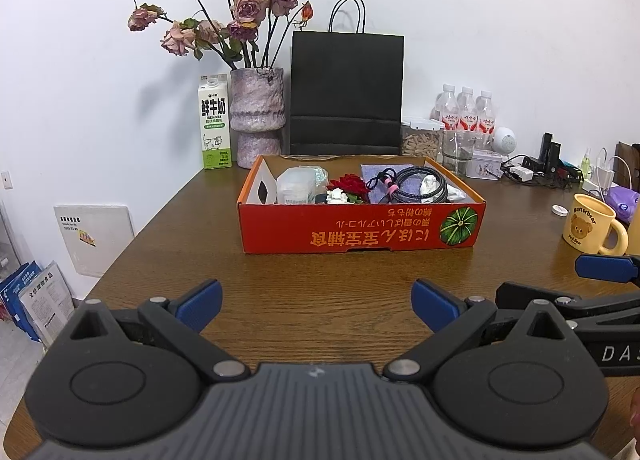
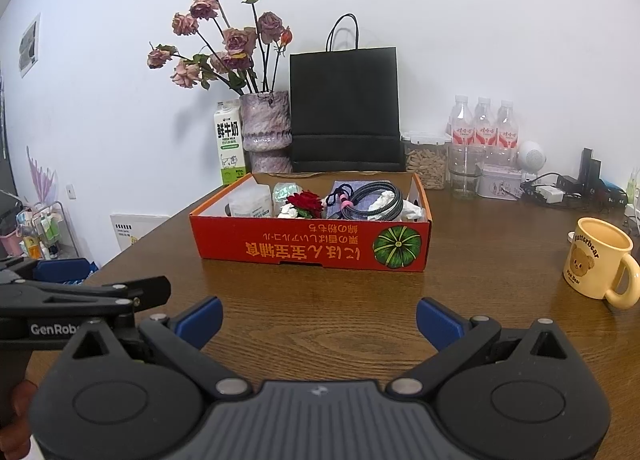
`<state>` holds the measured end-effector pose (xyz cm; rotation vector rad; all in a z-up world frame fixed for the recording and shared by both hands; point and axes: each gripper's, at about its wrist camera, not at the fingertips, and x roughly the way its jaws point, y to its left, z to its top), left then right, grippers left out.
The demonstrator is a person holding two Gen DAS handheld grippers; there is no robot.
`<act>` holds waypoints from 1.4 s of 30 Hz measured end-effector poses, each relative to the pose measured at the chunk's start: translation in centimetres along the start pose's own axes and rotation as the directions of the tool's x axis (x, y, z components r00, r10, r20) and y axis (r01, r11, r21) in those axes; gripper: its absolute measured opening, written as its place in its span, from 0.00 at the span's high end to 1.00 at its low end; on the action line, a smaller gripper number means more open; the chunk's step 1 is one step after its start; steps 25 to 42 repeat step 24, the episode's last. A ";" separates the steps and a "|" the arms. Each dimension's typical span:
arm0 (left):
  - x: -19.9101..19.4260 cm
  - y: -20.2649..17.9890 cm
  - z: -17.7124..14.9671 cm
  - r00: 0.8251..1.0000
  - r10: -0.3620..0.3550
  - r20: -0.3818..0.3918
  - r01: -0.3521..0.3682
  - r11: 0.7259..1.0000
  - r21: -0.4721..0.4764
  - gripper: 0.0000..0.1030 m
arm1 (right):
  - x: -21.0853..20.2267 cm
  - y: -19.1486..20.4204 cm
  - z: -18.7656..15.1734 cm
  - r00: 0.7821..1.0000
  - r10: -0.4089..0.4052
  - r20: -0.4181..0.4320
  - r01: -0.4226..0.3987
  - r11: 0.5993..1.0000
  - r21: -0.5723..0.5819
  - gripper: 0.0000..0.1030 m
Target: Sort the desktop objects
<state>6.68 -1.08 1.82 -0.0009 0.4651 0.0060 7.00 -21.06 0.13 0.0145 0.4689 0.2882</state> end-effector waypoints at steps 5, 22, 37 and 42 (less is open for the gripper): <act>0.0 0.0 0.0 1.000 0.000 0.000 0.000 1.000 0.000 0.00 | 0.0 0.0 0.0 1.000 0.000 0.000 0.000 1.000 -0.001 0.00; 0.3 0.0 -0.2 1.000 -0.005 -0.004 0.005 1.000 0.001 0.00 | 0.2 0.0 -0.1 1.000 -0.003 -0.009 0.003 1.000 0.003 0.00; 0.4 0.0 -0.3 1.000 -0.002 -0.008 0.002 1.000 0.001 0.00 | 0.3 0.0 -0.1 1.000 -0.003 -0.013 0.003 1.000 0.003 0.00; 0.4 0.0 -0.3 1.000 -0.002 -0.008 0.002 1.000 0.001 0.00 | 0.3 0.0 -0.1 1.000 -0.003 -0.013 0.003 1.000 0.003 0.00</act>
